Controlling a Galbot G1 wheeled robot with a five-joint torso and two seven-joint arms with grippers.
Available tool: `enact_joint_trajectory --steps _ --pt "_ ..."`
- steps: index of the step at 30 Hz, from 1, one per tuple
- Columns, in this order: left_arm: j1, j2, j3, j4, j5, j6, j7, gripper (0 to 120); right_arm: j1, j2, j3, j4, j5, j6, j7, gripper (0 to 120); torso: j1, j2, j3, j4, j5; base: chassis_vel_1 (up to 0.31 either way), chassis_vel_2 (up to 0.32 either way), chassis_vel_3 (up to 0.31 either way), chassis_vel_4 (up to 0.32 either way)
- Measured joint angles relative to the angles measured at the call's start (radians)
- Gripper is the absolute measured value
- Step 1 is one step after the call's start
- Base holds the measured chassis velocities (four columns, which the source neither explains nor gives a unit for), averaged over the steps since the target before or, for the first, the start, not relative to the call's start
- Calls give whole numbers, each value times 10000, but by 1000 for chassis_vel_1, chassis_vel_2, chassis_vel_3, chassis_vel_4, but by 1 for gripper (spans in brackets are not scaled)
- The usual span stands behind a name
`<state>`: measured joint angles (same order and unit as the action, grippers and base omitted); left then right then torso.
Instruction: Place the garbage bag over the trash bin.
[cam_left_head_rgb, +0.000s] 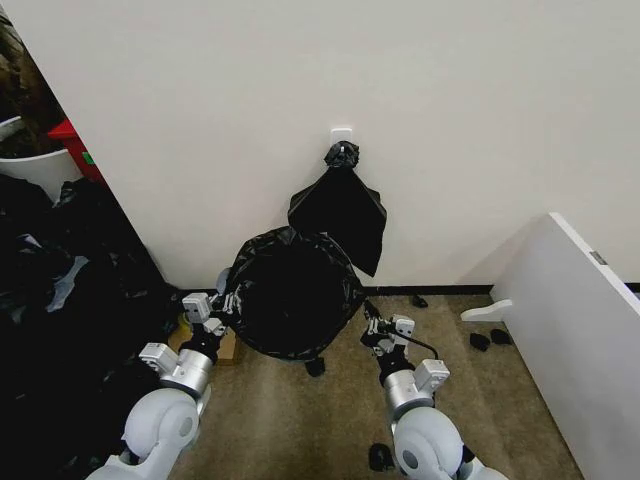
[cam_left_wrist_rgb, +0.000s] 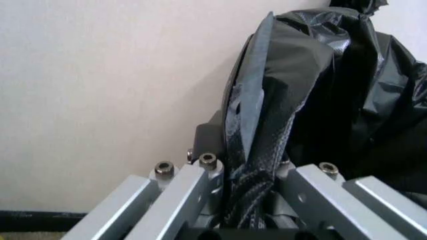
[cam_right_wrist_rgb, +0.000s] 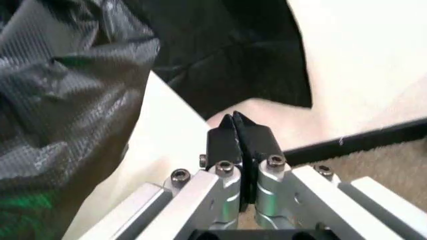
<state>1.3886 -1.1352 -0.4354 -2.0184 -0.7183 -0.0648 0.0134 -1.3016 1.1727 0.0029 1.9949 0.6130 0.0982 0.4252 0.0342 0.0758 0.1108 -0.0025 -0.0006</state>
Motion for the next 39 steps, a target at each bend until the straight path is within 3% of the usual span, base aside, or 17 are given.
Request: enact_joint_trajectory --steps 6,7,8,11,12,13,17,18,19,21,24,26,31,39 --pt "-43 128 -88 381 110 -615 726 4 -166 88 609 240 -1604 434 529 0 0 0 0 1 2 0 0 0 0" --pt "-116 221 -129 691 95 -1008 1412 4 -174 78 910 347 -1701 496 527 5 0 0 0 1 0 0 0 0 0" --pt "-116 221 -129 691 95 -1008 1412 4 -174 78 910 347 -1701 496 527 5 0 0 0 1 0 0 0 0 0" --pt "-397 436 -237 1626 -30 -1946 3751 4 -216 -108 1584 446 -1788 1312 -344 19 0 0 0 -1 2 0 0 0 0" --pt "-397 436 -237 1626 -30 -1946 3751 4 -216 -108 1584 446 -1788 1312 -344 19 0 0 0 -1 2 0 0 0 0" --pt "-586 553 -259 2278 -41 -2343 4927 4 -262 -305 1827 304 -1874 2322 -1886 25 0 0 0 -2 -6 0 0 0 0" --pt "-810 619 -326 3165 33 -2974 6576 4 -212 -733 1869 -130 -1169 3928 -5029 43 0 0 0 1 0 0 0 0 0" --pt "-810 619 -326 3165 33 -2974 6576 4 -212 -733 1869 -130 -1169 3928 -5029 43 0 0 0 1 0 0 0 0 0" --pt "-865 638 -323 3399 226 -3168 6971 4 -143 -908 1951 -356 -518 4301 -6500 50 0 0 1 2 1 0 0 0 0" --pt "-904 697 -323 3540 355 -3316 7205 4 -97 -1118 2144 -642 -21 4374 -7908 58 0 0 0 -1 -3 0 0 0 0" --pt "-930 772 -347 3603 406 -3428 7445 4 5 -1337 2285 -1033 155 4351 -8809 68 0 0 0 0 2 0 0 0 0" --pt "-930 796 -352 3608 420 -3452 7496 4 39 -1391 2310 -1154 185 4329 -8998 71 0 0 1 1 1 0 0 0 0" --pt "-895 842 -390 3540 426 -3529 7727 4 124 -1524 2296 -1694 -126 4036 -9483 94 0 0 0 0 1 0 0 0 0" --pt "-835 869 -425 3475 460 -3569 8007 4 289 -1520 2248 -2047 -290 3849 -9200 100 0 0 0 1 0 0 0 0 0"
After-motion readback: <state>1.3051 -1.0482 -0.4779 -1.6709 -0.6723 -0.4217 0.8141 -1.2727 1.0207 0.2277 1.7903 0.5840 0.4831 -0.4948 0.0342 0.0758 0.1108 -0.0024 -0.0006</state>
